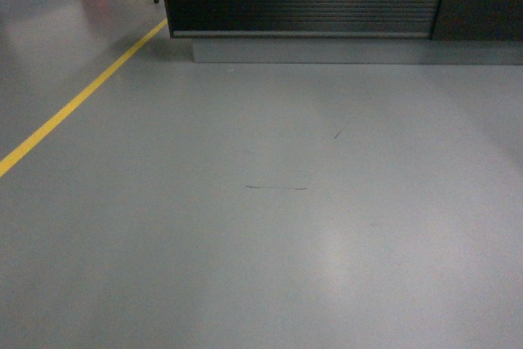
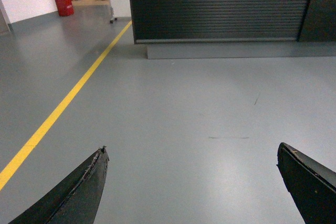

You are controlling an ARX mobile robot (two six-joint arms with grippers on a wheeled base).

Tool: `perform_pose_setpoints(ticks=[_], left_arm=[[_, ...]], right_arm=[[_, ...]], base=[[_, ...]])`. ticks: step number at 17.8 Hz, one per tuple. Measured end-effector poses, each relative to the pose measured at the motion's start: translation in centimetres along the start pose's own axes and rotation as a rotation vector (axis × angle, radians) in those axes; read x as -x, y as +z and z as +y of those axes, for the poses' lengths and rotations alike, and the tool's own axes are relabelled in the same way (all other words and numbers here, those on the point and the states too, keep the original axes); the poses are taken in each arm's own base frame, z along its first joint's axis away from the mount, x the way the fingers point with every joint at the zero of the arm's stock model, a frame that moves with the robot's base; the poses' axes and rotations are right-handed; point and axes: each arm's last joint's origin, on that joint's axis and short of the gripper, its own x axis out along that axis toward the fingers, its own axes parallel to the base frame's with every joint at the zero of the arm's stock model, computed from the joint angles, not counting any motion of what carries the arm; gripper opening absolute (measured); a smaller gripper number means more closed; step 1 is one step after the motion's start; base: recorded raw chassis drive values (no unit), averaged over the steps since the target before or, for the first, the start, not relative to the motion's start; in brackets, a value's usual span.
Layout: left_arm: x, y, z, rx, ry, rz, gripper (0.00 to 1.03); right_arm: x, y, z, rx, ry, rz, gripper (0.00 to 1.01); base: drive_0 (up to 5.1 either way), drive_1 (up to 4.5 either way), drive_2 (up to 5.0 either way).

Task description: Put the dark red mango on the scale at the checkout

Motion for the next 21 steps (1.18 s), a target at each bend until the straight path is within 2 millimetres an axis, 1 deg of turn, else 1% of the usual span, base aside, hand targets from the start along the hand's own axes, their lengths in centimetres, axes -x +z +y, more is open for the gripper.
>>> perform_pose_setpoints(ticks=[17,21], left_arm=[[0.0,0.0,0.0,0.0,0.0,0.0,0.98],[0.0,0.0,0.0,0.0,0.0,0.0,0.98]], right_arm=[[0.0,0.0,0.0,0.0,0.0,0.0,0.98],[0.0,0.0,0.0,0.0,0.0,0.0,0.98]], base=[[0.0,0.0,0.0],[0.0,3.2,-3.2]])
